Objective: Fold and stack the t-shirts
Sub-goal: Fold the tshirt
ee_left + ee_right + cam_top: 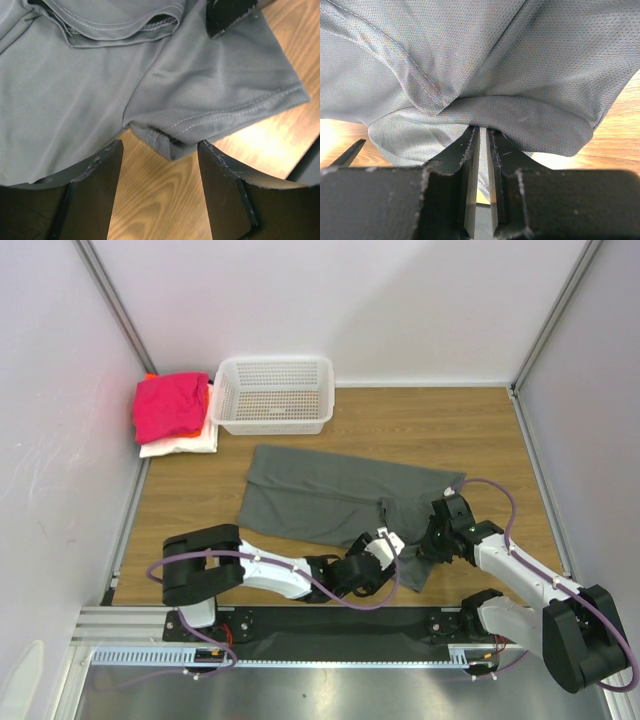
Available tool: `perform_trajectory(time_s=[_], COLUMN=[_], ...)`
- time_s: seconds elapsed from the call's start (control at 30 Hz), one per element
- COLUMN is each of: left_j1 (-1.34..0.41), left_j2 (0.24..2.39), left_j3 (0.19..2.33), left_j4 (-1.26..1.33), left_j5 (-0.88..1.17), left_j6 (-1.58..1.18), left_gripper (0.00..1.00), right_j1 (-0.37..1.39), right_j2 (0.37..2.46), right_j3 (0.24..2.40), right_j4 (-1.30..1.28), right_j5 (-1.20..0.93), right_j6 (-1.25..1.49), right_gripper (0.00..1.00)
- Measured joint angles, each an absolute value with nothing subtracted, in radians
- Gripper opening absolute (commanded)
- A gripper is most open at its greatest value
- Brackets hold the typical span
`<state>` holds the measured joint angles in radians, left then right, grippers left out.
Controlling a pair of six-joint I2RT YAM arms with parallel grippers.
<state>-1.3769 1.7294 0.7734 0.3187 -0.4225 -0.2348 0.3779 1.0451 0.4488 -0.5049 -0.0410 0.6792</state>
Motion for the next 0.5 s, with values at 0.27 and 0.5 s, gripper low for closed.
perform_trajectory(time_s=[0.27, 0.5], left_j1=[-1.383, -1.385], left_j2=[1.756, 1.773], left_j3=[0.799, 0.82], left_j4=[0.302, 0.251], left_j5=[-0.542, -0.627], left_j6=[-0.258, -0.316], left_gripper=[0.73, 0.66], right_j1=[0.378, 0.378], right_j2=[1.045, 1.045], right_j3=[0.449, 0.449], right_j4=[-0.505, -0.505], right_j5=[-0.041, -0.041], right_j6=[0.679, 0.679], right_gripper=[0.16, 0.16])
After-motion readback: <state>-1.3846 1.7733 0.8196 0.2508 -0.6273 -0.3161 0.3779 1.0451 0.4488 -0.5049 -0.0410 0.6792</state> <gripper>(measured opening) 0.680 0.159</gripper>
